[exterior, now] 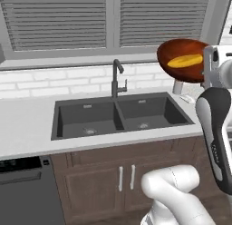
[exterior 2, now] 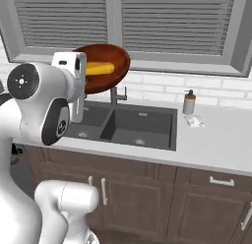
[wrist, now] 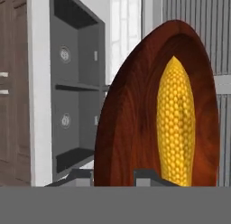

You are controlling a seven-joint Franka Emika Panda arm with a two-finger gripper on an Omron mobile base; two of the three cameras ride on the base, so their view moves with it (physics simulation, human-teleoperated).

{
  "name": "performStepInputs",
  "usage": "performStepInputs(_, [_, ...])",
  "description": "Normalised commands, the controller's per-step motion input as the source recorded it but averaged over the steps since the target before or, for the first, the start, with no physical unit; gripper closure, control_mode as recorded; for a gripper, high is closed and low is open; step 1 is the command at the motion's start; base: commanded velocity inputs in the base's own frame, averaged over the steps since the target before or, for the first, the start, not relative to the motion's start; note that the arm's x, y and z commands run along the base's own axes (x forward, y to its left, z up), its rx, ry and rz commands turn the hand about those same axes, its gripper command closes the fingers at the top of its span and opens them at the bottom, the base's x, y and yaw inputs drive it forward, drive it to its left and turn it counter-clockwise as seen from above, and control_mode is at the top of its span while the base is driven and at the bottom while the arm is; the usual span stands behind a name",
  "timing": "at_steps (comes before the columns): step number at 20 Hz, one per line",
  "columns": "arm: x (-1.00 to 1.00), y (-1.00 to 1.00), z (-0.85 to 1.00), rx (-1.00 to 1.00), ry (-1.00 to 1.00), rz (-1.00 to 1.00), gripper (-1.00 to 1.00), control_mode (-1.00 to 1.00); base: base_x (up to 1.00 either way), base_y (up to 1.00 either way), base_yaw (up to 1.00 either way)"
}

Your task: Pick the corn from the sink and place it in the bowl. Then pick the bowl and place it in the microwave. Then close the microwave door and press the start button.

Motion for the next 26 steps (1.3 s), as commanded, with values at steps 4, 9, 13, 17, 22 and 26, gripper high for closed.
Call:
performStepInputs(4, [0.00, 0.00, 0.00, 0.00, 0.00, 0.00, 1.00, 1.00, -1.00, 0.49, 0.40])
performStepInputs(9, [0.00, 0.00, 0.00, 0.00, 0.00, 0.00, 1.00, 1.00, -0.74, 0.41, 0.60])
performStepInputs(13, [0.00, 0.00, 0.00, 0.00, 0.00, 0.00, 1.00, 1.00, -0.14, 0.18, 0.82])
performStepInputs(17, [0.00, 0.00, 0.00, 0.00, 0.00, 0.00, 1.00, 1.00, 0.00, 0.03, 0.91])
performStepInputs(22, [0.00, 0.00, 0.00, 0.00, 0.00, 0.00, 1.00, 1.00, 0.00, 0.14, 0.85])
performStepInputs(26, [0.00, 0.00, 0.00, 0.00, 0.00, 0.00, 1.00, 1.00, 0.49, 0.66, 0.47])
